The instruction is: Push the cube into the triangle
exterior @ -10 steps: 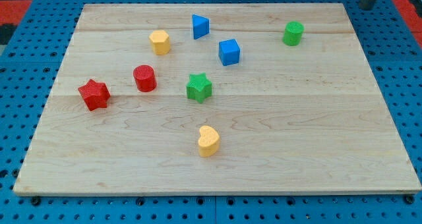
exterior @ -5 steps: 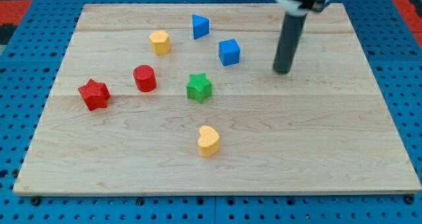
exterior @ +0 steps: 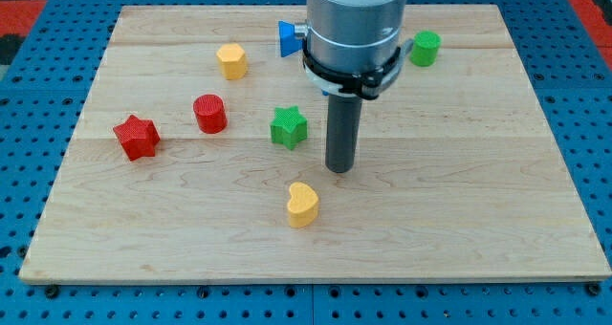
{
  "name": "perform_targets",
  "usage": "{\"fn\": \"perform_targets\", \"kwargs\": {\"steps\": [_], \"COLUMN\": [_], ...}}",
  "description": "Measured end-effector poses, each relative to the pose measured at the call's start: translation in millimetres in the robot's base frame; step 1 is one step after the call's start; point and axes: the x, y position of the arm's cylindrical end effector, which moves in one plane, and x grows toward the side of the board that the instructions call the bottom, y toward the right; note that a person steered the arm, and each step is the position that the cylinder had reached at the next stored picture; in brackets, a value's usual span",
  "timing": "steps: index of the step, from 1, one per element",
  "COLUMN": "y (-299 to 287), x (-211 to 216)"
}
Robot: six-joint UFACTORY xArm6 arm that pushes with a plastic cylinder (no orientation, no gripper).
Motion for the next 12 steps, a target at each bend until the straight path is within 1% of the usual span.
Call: {"fn": "perform_targets", "kwargs": {"steps": [4, 5, 7, 8, 9, 10, 11, 12], "y": [-1.0, -7.8, -25.3, 9.8, 22.5, -48.4, -63.8, -32.0], "x": [-1.5, -20.1, -80.7, -94.6, -113.2, -175.2, -211.3, -188.1]}}
